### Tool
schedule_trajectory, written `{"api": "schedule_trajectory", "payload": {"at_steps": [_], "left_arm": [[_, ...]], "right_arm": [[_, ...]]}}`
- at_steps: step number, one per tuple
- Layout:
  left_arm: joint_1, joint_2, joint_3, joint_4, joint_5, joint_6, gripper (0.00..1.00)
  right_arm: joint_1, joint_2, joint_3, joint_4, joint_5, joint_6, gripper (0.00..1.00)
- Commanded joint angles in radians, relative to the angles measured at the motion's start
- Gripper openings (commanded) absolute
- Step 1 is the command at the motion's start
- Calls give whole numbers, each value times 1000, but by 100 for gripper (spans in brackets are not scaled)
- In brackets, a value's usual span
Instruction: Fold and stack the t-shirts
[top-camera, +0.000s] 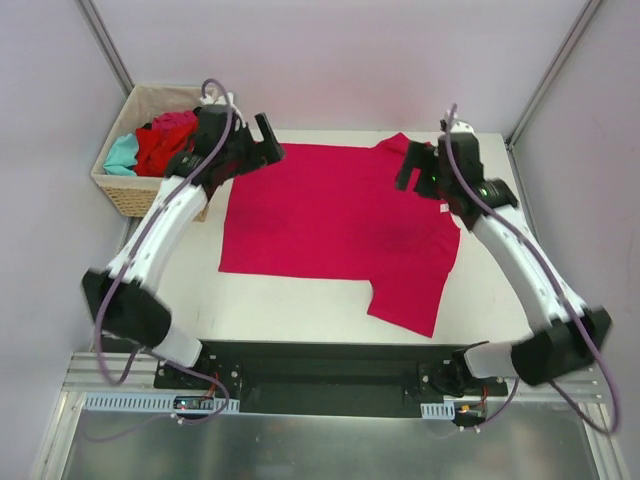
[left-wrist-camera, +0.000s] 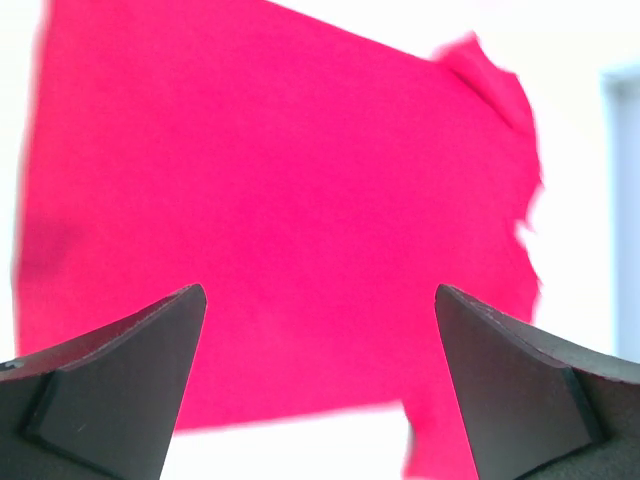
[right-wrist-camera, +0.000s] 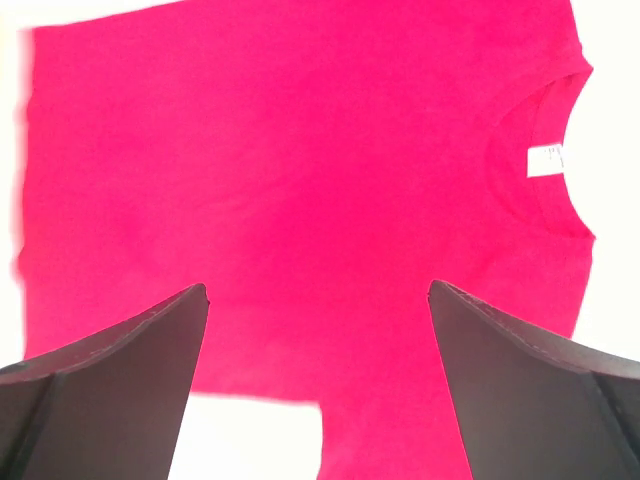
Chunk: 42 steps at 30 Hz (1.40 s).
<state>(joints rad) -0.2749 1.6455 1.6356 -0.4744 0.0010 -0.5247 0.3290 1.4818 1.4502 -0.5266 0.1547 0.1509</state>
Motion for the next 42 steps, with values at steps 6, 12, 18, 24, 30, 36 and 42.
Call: {"api": "schedule_trajectory", "payload": {"at_steps": [6,12,18,24,30,36,42], "left_arm": [[-10,-481,-689,77,68,-47,99],[31,-616,-919,137,37,-133,99],[106,-674,-1083,221,24,-218,99],[158,-673,-1140,246,-19,-235,98],[236,-622,-1175,281,-13,-250,92],[263,-566,-1182,315,-25,-242,82],[295,-529,-1209,382,-9,-250,71]], "right_arm": [[48,-561,-548,-134,39,7,96],[47,-762,-649,-214,-24,33,96],[45,-845,-660,-283,-10,13,96],[47,-882,-680,-300,-38,16,96],[47,-902,-671,-319,-56,15,96],[47,-914,-659,-328,-53,15,96],[45,-911,-662,-332,-53,16,96]]}}
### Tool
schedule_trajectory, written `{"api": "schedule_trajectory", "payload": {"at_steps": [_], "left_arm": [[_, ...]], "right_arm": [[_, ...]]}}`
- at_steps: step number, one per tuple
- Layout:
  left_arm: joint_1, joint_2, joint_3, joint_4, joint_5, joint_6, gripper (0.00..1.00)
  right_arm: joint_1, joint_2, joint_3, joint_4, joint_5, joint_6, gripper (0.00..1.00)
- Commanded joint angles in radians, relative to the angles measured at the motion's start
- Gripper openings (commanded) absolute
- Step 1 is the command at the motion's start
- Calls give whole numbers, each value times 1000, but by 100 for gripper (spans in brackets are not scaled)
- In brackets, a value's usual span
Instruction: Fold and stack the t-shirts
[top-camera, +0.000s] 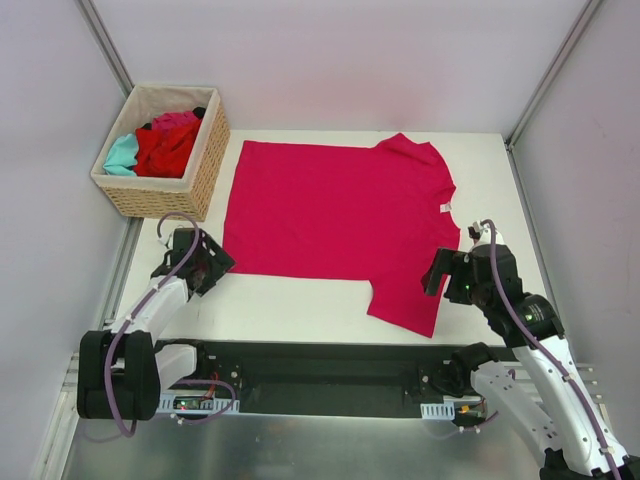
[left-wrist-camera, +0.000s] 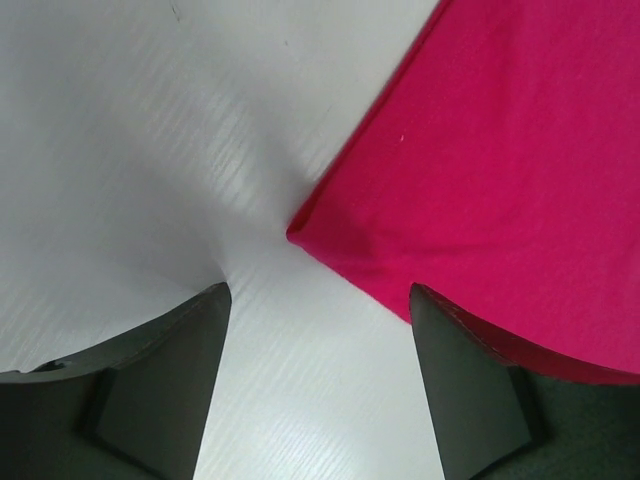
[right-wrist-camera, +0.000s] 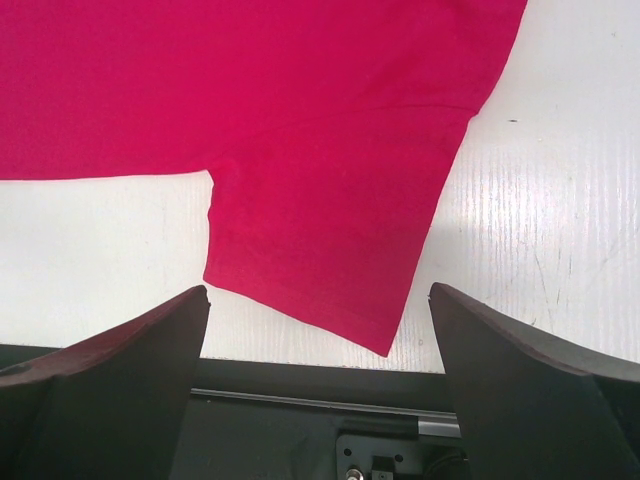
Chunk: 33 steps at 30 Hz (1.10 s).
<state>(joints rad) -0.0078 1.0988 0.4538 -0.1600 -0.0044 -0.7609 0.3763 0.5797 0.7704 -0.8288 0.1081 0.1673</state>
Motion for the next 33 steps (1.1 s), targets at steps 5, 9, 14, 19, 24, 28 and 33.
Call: {"api": "schedule_trajectory", "payload": {"at_steps": [5,9,14,19,24,28,33], "left_arm": [[57,72,-44,119,37,-20,59],[69,95,-44,135,43,-18,49],[75,122,-41,145,53,-17,42],[83,136,-47,149,64,-15,32],[86,141,-49,148,72,-18,23],[86,147,-47,149,78,-18,0],[89,136,-49,155,90,-20,0]], "right_arm": [[-1,-6,12,-26,-15,6,96],[0,-1,17,-26,-12,5,96],[1,9,13,-23,-8,8,96],[-1,12,9,-20,-8,11,96],[-1,17,15,-21,-13,11,96],[-1,19,18,-20,-15,8,96],[-1,48,-2,-29,1,38,96]]}}
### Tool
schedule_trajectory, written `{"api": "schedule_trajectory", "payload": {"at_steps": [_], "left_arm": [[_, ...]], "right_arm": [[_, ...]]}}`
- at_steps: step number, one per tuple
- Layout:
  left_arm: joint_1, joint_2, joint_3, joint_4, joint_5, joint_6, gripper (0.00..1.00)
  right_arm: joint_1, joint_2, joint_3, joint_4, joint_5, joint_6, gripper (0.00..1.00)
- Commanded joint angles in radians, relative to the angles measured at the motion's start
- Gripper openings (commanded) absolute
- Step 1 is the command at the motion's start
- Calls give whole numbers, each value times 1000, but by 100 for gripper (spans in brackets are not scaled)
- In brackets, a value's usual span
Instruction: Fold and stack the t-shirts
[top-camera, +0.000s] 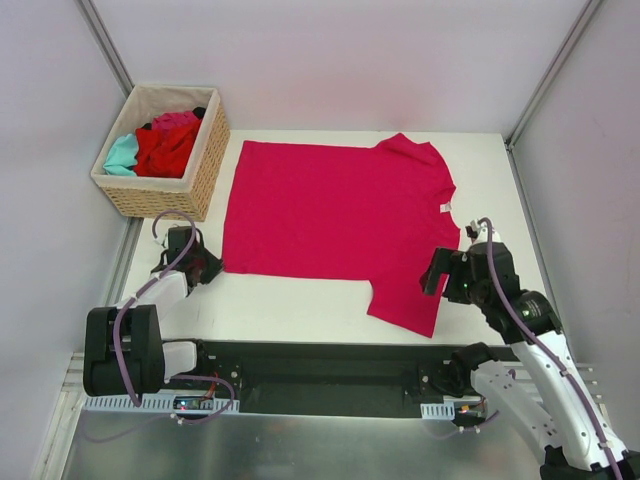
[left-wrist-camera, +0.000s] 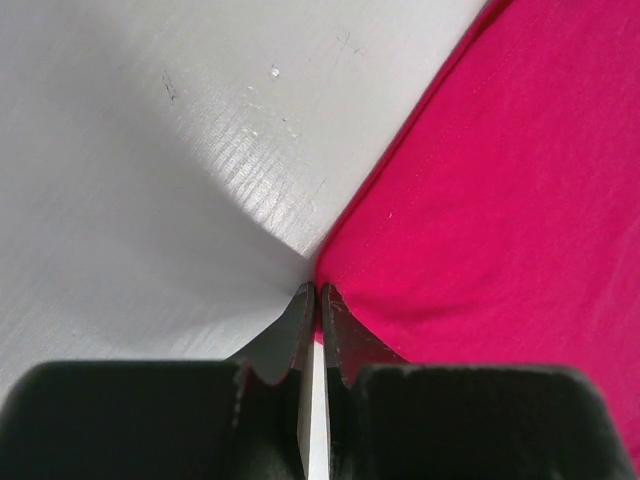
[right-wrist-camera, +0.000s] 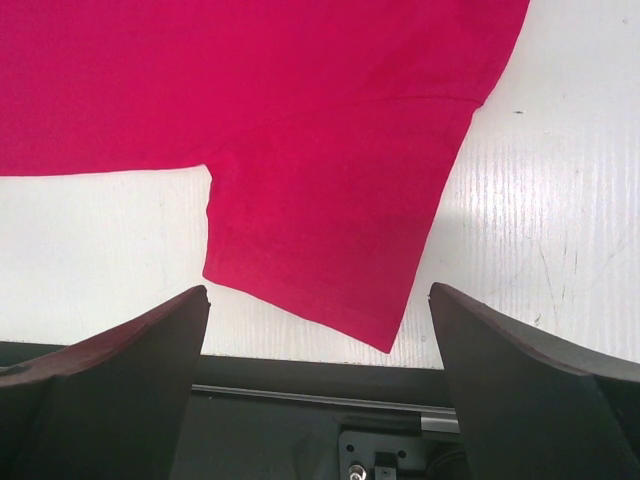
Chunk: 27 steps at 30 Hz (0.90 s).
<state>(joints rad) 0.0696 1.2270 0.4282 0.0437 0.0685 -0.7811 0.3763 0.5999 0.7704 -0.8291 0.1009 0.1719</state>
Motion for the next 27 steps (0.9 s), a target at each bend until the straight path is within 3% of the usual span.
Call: {"api": "schedule_trajectory", "payload": {"at_steps": [1,10,14,21,27], "left_arm": [[12,2,-23,-48,22,0,0],[15,-73,-31,-54,31,-3,0],[18,-80,-37,-53,45,-7,0],[27,-75,-43,-47,63,-12,0],[55,-77,-46,-22,99,-20,0]], "right_arm": [[-1,32,-8,-34,13,44,96],[-34,34,-192,45,-133,274,97],[-77,-3,-267,42,-162,310,98],[-146,4,-260,-56,-181,322,99],[-168,55,-308,-97,-224,337,90]]}}
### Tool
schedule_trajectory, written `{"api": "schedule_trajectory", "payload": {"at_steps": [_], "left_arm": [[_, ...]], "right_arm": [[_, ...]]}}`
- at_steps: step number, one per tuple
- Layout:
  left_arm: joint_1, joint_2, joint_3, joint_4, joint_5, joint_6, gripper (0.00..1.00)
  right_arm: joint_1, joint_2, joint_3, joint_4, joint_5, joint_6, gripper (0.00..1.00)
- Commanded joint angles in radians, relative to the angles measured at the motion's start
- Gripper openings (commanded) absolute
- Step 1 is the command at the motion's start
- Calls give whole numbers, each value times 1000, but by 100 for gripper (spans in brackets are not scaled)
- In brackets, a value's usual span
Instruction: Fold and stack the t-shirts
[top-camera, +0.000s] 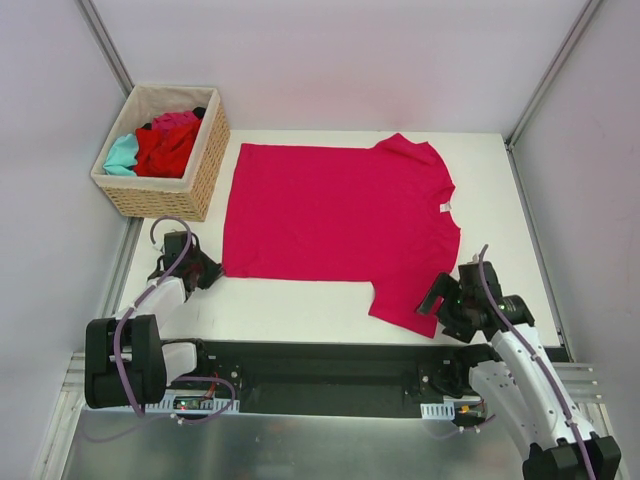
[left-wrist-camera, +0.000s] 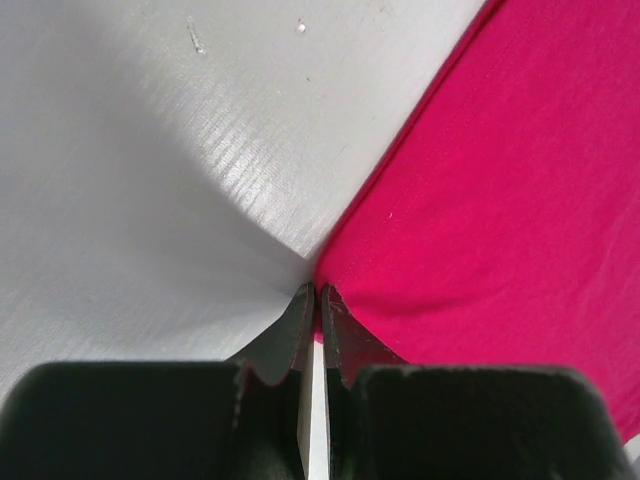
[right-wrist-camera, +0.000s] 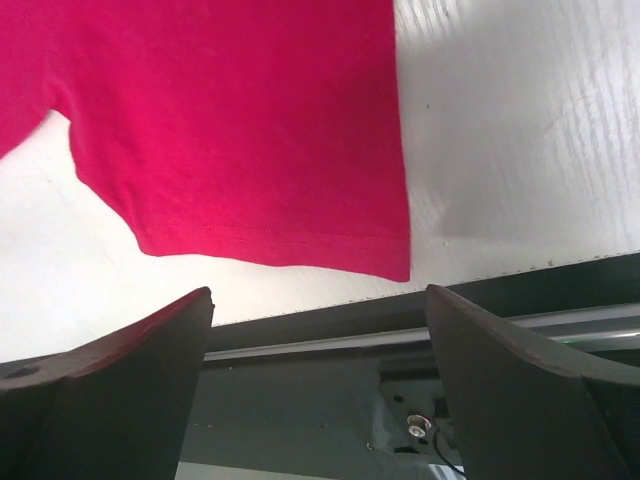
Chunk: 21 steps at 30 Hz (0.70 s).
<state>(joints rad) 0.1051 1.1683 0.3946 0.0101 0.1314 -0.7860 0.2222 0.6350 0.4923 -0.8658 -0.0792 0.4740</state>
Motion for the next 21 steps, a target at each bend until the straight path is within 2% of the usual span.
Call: {"api": "schedule_trajectory", "payload": {"at_steps": [1,4,9,16,18,21], "left_arm": [[21,-19,-13,13,37,-15,0],[27,-13,-14,21,45,-16,0],[28,-6,-14,27,59,-19,0],[30,8,-19,31,63,-18,0],[30,11,-17,31,65,-16,0],[30,8,-17,31,65,-16,0]], "right_arm": [[-18,19,-38,-59,-44,38,90],[-18,18,-66,-36,-47,57,87],[-20,43,-100,7,-47,69,76],[-27,61,-103,48,-42,61,50],[-30,61,-100,59,-47,55,47],[-37,63,-87,62,-36,45,47]]}}
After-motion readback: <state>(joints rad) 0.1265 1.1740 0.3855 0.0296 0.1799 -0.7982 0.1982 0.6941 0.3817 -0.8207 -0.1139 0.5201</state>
